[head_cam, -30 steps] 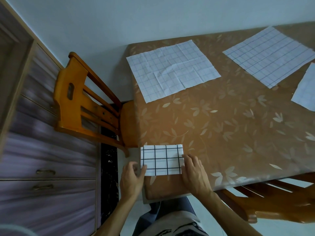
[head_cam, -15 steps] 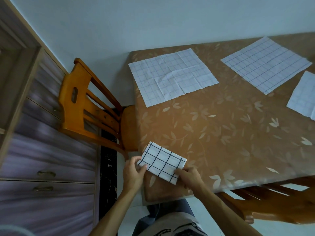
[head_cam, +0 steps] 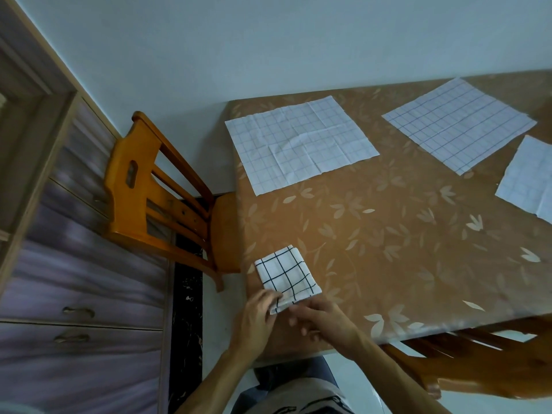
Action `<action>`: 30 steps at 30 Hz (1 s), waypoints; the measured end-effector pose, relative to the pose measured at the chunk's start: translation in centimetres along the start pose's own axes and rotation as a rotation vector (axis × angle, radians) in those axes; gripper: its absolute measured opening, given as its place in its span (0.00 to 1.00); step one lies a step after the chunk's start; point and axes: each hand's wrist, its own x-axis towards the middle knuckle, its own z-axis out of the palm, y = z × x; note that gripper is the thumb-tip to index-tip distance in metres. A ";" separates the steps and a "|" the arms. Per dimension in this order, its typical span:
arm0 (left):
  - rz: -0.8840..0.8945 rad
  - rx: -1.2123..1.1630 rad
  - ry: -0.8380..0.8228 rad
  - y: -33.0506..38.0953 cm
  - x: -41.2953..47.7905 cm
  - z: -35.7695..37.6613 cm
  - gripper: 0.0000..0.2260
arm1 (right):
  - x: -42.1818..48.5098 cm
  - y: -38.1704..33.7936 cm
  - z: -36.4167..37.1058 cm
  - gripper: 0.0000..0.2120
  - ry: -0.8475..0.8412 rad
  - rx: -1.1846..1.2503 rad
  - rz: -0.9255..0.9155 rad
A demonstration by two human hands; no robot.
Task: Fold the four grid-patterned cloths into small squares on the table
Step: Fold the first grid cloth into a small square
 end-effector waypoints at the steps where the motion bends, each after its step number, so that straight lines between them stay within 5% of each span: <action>1: -0.008 -0.038 0.006 -0.3 0.0 -0.1 0.16 | -0.1 0.0 -0.5 0.12 0.017 -0.070 -0.013; 6: -0.018 -0.193 -0.019 -1.4 -0.3 -0.4 0.09 | 1.3 1.8 -3.2 0.31 0.374 -0.643 -0.121; 9: -0.066 -0.287 -0.051 -1.3 -0.6 -0.7 0.11 | 2.0 2.7 -4.1 0.27 0.345 -1.027 -0.426; 13: -0.154 -0.361 -0.087 -1.5 -0.9 -0.6 0.14 | 2.6 3.1 -4.5 0.25 0.230 -1.208 -0.559; 19: -0.138 -0.334 0.011 -2.6 -1.1 -0.2 0.17 | 3.0 4.2 -4.7 0.19 0.085 -1.185 -0.635; 24: -0.155 -0.286 -0.010 -2.9 -0.5 -0.2 0.11 | 3.0 4.1 -4.4 0.10 0.127 -0.938 -0.479; 30: -0.221 -0.229 0.006 -2.8 0.7 -0.2 0.04 | 3.7 3.8 -4.1 0.19 0.235 -0.547 -0.292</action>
